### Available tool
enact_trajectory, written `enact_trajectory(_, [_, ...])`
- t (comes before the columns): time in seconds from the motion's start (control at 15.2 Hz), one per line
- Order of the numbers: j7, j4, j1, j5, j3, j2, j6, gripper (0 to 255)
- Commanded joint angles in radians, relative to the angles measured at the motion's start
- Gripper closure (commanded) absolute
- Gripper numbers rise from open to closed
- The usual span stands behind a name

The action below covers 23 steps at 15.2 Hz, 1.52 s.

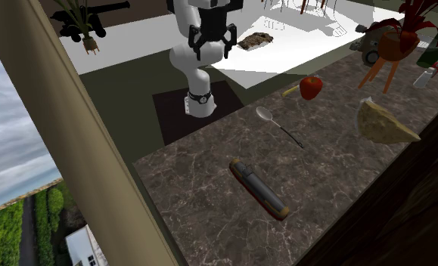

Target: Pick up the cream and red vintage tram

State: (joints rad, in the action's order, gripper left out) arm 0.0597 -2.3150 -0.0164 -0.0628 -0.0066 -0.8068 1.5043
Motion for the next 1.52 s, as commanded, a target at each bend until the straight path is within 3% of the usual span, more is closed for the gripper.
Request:
enact_trajectory(0.0, [0.0, 0.0, 0.0, 0.0, 0.0, 0.0, 0.0, 0])
enact_trajectory(0.73, [-0.048, -0.04, 0.026, 0.006, -0.026, 0.302, 0.371, 0])
enact_trajectory(1.45, [-0.109, 0.092, 0.05, 0.035, -0.036, 0.691, 0.656, 0])
